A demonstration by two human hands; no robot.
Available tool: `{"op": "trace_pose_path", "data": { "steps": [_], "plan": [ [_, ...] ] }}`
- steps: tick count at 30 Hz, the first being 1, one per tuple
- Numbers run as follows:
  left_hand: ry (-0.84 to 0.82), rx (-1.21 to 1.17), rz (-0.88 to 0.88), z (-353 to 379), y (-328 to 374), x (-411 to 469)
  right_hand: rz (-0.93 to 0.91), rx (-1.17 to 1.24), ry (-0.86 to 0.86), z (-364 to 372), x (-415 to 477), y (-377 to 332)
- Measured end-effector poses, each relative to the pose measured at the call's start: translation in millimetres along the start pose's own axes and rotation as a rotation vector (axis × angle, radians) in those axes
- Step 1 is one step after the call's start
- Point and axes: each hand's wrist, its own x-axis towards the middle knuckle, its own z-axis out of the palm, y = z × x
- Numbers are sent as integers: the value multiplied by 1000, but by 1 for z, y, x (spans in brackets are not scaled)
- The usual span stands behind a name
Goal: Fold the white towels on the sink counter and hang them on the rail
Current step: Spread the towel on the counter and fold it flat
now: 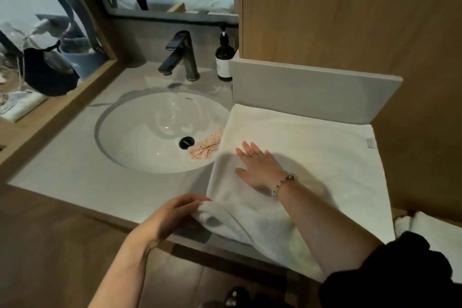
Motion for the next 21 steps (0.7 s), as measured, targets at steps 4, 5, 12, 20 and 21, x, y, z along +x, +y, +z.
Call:
{"op": "trace_pose_path", "data": {
  "steps": [4,5,12,20,21],
  "plan": [
    [-102,-90,23,-2,0,-8,-2,-16,1,3,2,3],
    [-107,-43,49,-1,1,-12,-4,-19,1,3,4,4],
    [-7,113,150,5,-2,-23,-6,-7,1,9,8,8],
    [609,535,269,38,-23,-47,-27,26,34,11,9,11],
    [672,538,271,42,-29,-49,-29,25,43,12,9,11]
  ]
}}
